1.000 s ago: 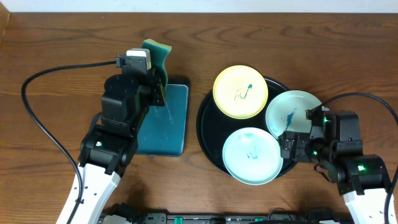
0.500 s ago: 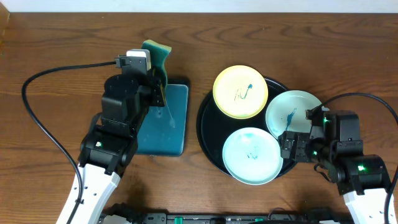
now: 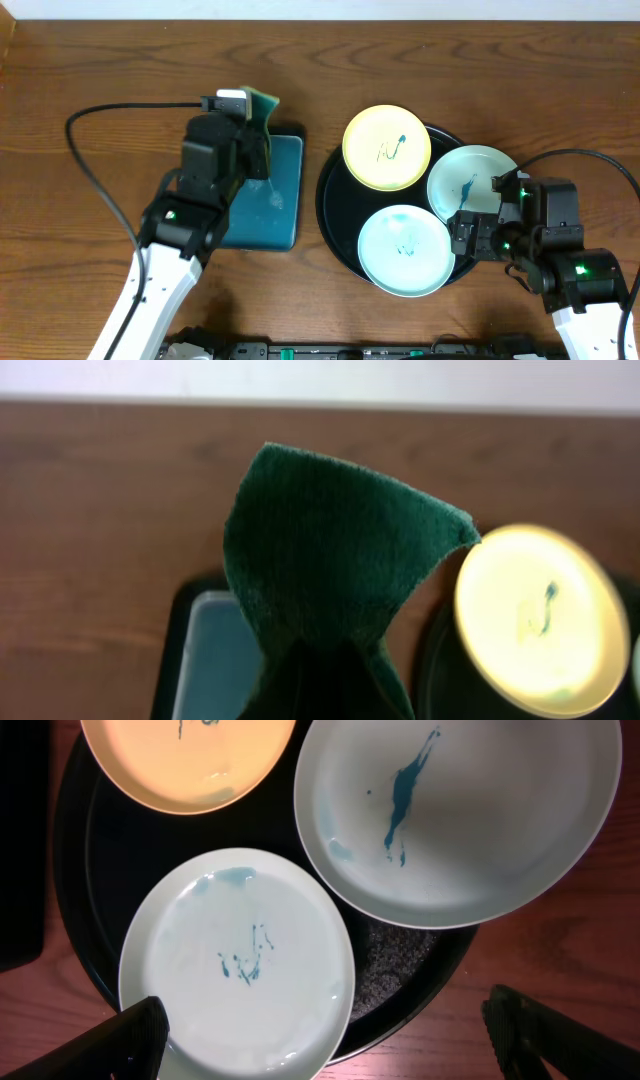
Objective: Clean dirty plates on tray and stack at the side
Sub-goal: 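Lift the sponge with the left gripper and carry it toward the plates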
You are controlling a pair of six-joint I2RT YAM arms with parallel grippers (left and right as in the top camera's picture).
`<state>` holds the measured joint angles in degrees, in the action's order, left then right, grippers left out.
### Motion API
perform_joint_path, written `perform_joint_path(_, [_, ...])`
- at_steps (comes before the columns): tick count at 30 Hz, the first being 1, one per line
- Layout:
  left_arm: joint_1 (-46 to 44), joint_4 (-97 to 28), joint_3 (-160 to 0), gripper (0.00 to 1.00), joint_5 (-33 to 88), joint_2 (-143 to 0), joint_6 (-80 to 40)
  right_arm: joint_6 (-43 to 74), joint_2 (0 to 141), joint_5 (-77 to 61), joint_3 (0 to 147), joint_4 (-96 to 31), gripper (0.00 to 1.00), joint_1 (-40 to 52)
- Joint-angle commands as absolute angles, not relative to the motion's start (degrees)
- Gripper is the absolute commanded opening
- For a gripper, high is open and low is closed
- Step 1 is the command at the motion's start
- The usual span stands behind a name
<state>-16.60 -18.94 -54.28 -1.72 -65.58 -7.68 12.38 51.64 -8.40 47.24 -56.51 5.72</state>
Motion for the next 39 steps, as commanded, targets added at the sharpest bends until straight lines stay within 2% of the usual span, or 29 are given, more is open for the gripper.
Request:
perform_joint_path(1, [-16.3,-20.8,-55.1,0.08,-2.4,-68.6,-7.6,11.7,51.7,-8.9,48.6,-56.6,0.99,5.7])
perform_joint_path(14, [-16.3,-30.8,-55.1,0.07,-2.4,-84.9,-7.8,11.7,51.7,-8.9,48.6,-56.7,0.99,5.7])
perform_joint_path(22, [-16.4,-31.2,-55.4,0.08,-1.7,-83.5,-7.8,11.7,51.7,-8.9,48.6,-56.9,0.99,5.7])
perform_joint_path(27, [-16.9,-34.4,-59.1,0.07,5.1,-81.1,-7.8,11.7,51.7,-8.9,48.6,-56.8,0.99,5.7])
perform_joint_path(32, [-21.2,-32.8,-60.7,0.08,11.3,-80.9,-7.8,11.7,51.7,-8.9,48.6,-56.6,0.99,5.7])
perform_joint_path(37, [-29.7,-28.2,-60.7,0.07,14.6,-81.8,-11.3,12.3,51.7,-8.3,48.6,-56.6,0.99,5.7])
perform_joint_path(39, [-33.3,-26.2,-60.7,0.08,14.6,-82.3,-13.2,15.8,51.9,-5.3,48.6,-56.8,0.99,5.7])
